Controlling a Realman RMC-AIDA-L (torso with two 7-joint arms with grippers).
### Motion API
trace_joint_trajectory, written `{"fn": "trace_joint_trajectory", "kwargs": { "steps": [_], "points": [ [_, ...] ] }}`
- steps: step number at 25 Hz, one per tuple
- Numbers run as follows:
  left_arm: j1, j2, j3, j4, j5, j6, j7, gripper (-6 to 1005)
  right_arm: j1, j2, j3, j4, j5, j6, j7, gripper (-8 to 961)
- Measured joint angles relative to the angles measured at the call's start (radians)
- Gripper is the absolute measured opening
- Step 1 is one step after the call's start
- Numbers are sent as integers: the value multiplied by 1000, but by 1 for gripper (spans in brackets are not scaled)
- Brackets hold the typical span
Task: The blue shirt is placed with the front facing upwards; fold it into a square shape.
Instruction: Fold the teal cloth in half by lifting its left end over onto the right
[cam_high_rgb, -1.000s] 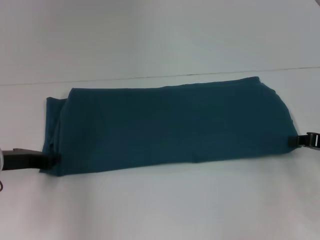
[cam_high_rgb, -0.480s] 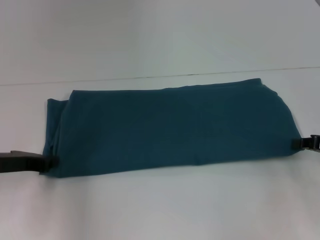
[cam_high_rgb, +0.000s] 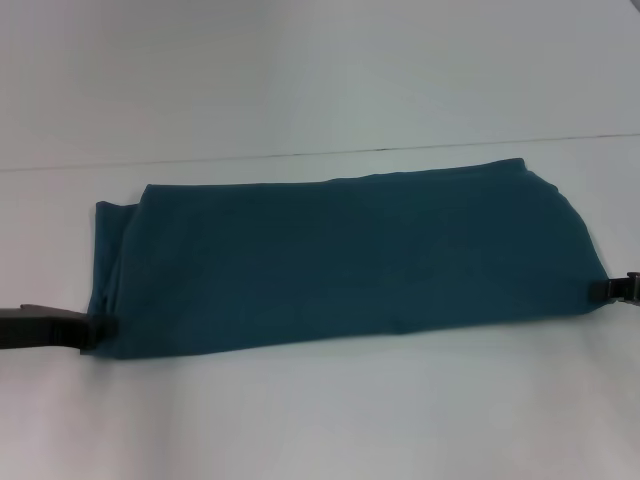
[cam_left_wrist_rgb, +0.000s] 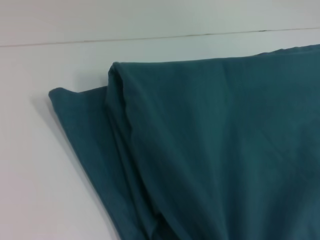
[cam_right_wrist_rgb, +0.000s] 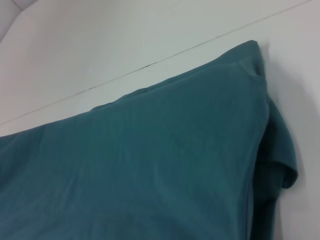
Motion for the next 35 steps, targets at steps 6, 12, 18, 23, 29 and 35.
{"fn": "trace_joint_trajectory", "kwargs": {
  "steps": [6, 12, 18, 23, 29, 35],
  "points": [
    [-5, -2, 1, 6, 0, 14, 0, 43, 1, -1, -1, 0, 0, 3, 0, 49],
    [-4, 0, 0, 6, 0, 8, 0, 44, -2, -1, 0, 0, 0, 6, 0, 53],
    [1, 3, -8, 5, 0, 3, 0, 45, -6, -2, 0, 0, 1, 11, 0, 57],
    [3, 3, -7, 3, 0, 1, 0, 46, -10, -2, 0, 0, 0, 17, 0, 60],
    [3, 1, -4, 4, 0, 1, 0, 47, -12, -2, 0, 0, 0, 17, 0, 63],
    [-4, 1, -6, 8, -8, 6, -1, 48, -6, -2, 0, 0, 11, 18, -3, 67]
  ]
}}
